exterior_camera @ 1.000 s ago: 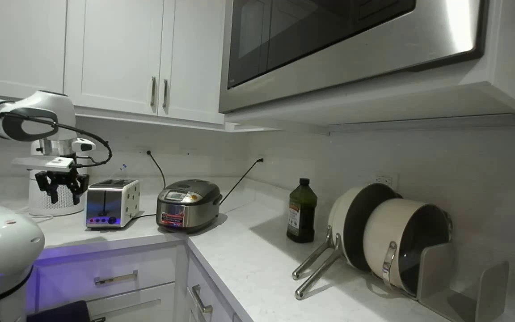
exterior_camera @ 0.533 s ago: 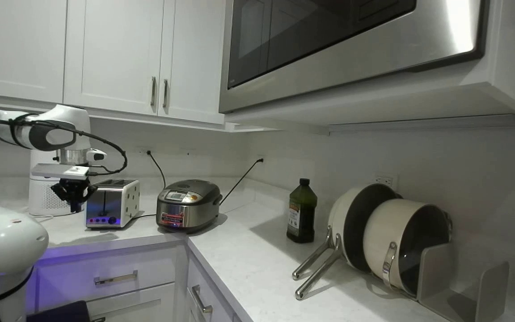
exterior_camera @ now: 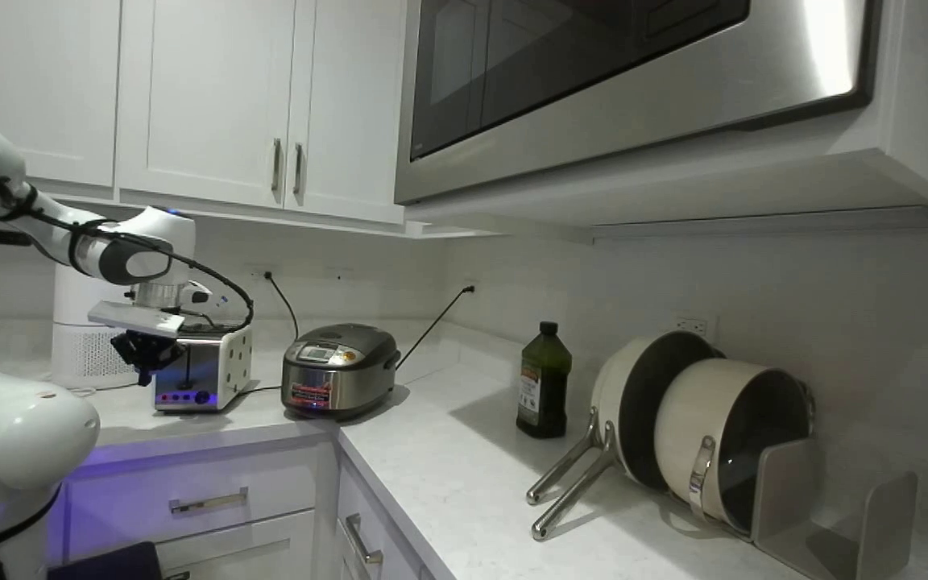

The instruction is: Turn on the toaster and turn it off

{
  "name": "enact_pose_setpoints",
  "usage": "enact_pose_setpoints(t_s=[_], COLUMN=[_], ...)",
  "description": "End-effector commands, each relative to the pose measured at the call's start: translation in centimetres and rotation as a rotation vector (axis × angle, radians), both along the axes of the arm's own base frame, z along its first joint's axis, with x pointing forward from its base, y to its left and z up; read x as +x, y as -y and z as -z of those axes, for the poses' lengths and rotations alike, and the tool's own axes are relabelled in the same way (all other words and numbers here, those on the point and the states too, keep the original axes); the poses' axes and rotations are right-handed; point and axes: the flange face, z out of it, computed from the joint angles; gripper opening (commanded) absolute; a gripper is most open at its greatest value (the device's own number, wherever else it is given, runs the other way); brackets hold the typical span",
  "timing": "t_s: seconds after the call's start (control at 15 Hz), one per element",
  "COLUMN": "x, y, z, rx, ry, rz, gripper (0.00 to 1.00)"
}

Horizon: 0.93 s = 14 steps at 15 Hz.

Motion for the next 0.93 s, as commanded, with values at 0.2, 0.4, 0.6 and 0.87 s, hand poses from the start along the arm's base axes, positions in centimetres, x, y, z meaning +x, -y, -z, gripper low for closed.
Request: enact_pose_setpoints(t_s=[0.2,0.4,0.6,0.87], x=[1.3,0.9,0.3,0.0], y=[-1.9,-2.0,-2.2,-2.2], z=[0.7,0.9,1.0,1.4], rx=[0.084,0.125,0.156,0.196], ry=[-0.130,-0.148,-0.133,-0.059], rz=[0.011,0.026,0.036,0.047], gripper=[0.01,0.01,0.01,0.01])
